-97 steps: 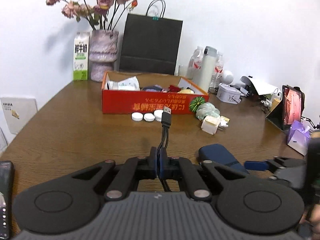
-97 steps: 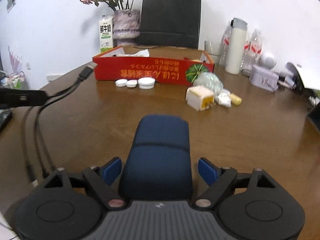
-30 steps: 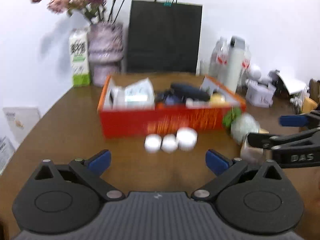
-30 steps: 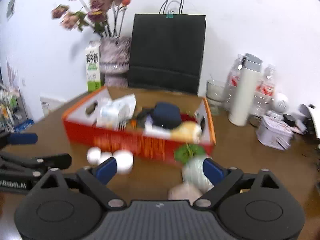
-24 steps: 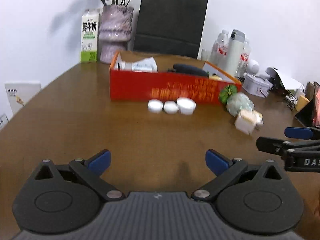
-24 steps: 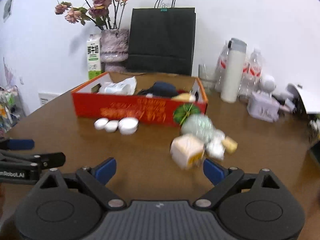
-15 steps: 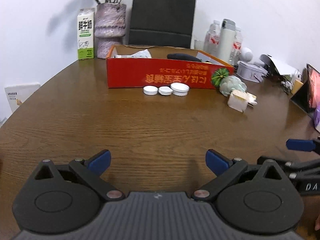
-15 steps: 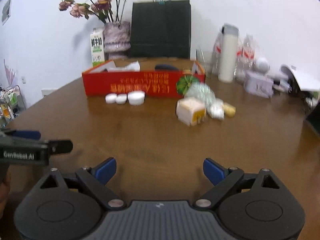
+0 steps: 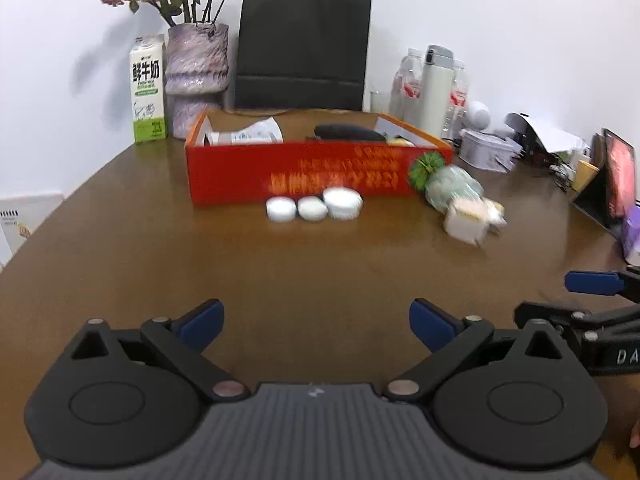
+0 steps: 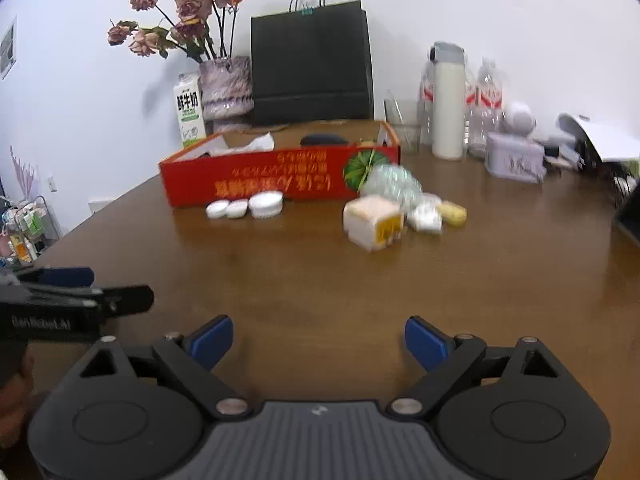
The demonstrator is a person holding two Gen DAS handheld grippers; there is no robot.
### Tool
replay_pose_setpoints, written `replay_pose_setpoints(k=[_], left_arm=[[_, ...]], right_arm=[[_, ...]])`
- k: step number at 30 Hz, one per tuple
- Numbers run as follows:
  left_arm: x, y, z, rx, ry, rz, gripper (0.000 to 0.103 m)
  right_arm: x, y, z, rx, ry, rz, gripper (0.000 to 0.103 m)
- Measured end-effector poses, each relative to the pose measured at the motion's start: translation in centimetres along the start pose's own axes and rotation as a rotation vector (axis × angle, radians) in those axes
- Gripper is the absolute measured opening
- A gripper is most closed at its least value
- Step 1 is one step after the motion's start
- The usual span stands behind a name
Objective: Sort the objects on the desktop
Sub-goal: 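Grasp the white plug adapter with the right tool while the left grasps a white cap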
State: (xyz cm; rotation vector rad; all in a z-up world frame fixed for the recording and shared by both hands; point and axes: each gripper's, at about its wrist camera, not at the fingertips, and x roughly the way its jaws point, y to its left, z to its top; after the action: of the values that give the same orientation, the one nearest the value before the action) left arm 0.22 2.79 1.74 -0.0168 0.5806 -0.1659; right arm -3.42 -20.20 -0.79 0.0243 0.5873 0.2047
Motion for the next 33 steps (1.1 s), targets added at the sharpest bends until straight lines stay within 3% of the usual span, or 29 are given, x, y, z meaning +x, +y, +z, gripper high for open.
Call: replay_pose_setpoints(k=[4, 5, 7, 9, 10, 11, 13, 16, 19, 22, 28, 33], left_arm=[[3.7, 0.1, 3.6, 0.019, -0.04, -0.09, 0.075], [4.9, -0.1, 4.4, 0.028, -0.038, -0.093, 0.064], [7.3, -0.6, 5.8, 0.073, -0.027, -0.113, 0.054], [9.4, -1.1, 6.7, 0.143, -0.025, -0.142, 0.054], [10.2, -1.3, 7.0, 0.185, -0.02, -0.122, 0.054], [11.0, -1.6, 7.1, 0.234, -0.01, -0.102, 0.054], [12.6, -1.9, 7.5, 0.351, 0.024, -0.134, 0.054], [14.5, -1.5, 7.6, 0.414, 0.086, -0.164, 0.058], [15.0, -0.5, 7.6, 0.398, 0.117, -0.216, 0.05], [14.8, 0.2, 7.6, 0.368, 0.139, -0.253, 0.03], [14.3, -0.8, 7.7, 0.334, 0.132, -0.195, 0.029], [9.7, -1.5, 6.3, 0.229, 0.069, -0.138, 0.029]], right_arm=[[3.1, -1.2, 3.2, -0.047, -0.01, -0.034, 0.088], [4.1, -1.7, 4.1, -0.049, -0.008, -0.029, 0.087], [6.3, -2.4, 5.5, -0.05, 0.006, -0.03, 0.08], [8.4, -2.9, 6.6, -0.049, 0.029, -0.032, 0.073], [9.3, -3.1, 7.0, -0.043, 0.042, -0.03, 0.071], [10.0, -3.3, 7.4, -0.035, 0.048, -0.022, 0.07], [10.7, -3.6, 7.7, -0.025, 0.048, -0.011, 0.069], [11.3, -3.7, 7.4, -0.027, 0.043, 0.003, 0.069], [11.2, -3.7, 7.1, -0.03, 0.032, 0.002, 0.06], [11.0, -3.8, 7.0, -0.018, 0.023, 0.039, 0.059], [12.3, -2.9, 7.4, -0.061, 0.039, 0.021, 0.055], [12.0, -2.9, 7.1, -0.051, 0.033, 0.063, 0.055]])
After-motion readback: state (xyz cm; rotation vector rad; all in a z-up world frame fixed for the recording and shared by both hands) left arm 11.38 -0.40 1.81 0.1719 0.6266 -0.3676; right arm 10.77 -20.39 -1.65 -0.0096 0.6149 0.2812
